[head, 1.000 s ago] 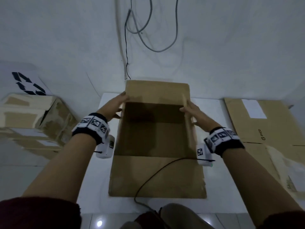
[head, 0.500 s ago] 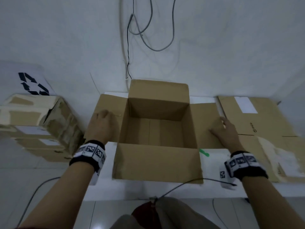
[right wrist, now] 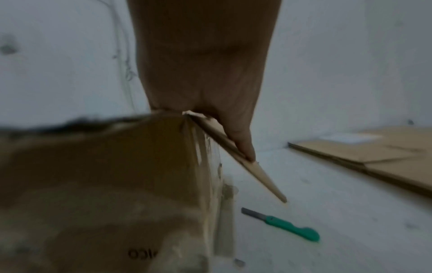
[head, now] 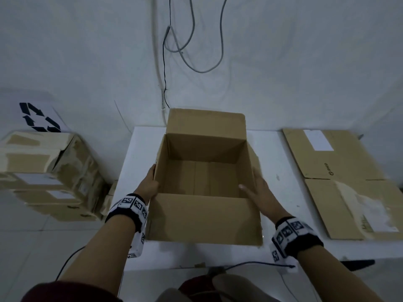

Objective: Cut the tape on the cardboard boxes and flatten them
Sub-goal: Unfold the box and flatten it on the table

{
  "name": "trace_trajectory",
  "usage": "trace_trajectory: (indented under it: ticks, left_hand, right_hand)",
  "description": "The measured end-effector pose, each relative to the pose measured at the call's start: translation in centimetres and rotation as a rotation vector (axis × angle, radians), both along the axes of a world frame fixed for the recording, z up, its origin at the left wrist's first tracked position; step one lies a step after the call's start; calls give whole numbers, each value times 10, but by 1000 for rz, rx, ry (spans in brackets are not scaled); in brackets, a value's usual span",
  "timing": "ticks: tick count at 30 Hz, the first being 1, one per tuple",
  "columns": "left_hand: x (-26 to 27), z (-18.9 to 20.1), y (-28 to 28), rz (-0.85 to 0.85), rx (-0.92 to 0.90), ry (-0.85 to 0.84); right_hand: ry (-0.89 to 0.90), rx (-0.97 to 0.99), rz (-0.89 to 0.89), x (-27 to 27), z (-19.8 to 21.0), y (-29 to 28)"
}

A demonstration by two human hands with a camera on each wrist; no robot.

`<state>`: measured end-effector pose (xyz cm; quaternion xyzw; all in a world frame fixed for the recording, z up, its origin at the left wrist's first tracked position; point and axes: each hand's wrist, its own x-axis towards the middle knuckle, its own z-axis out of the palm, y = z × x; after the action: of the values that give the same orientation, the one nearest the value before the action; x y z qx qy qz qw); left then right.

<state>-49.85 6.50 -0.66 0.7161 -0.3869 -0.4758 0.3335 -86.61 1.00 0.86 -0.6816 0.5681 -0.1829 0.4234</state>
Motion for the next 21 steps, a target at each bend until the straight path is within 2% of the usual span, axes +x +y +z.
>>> trace_trajectory:
  ticks: [6, 8, 12, 14, 17, 18, 19, 21]
  left_hand:
    - [4, -11, -4, -9, -7, -136]
    - [2, -8, -4, -9, -23, -146]
    - [-5, 5, 8, 58, -158, -89]
    - [-1, 10, 16, 246, -267, -72]
    - [8, 21, 23, 649, -382, -384]
    - [9, 27, 24, 750, -382, -416]
    - [8, 32, 24, 818, -340, -388]
    - [4, 33, 20, 869, -119, -223]
  right_hand:
    - [508, -406, 405, -7, 10, 29]
    - [564, -383, 417, -4, 9, 31]
    - [636, -468, 420, 2, 6, 26]
    - [611, -445, 416, 9, 11, 21]
    - [471, -405, 365, 32, 38, 16]
    - [414, -371, 331, 41, 47, 14]
    - [340, -325, 291, 50, 59, 12]
    - [172, -217, 192, 67, 79, 7]
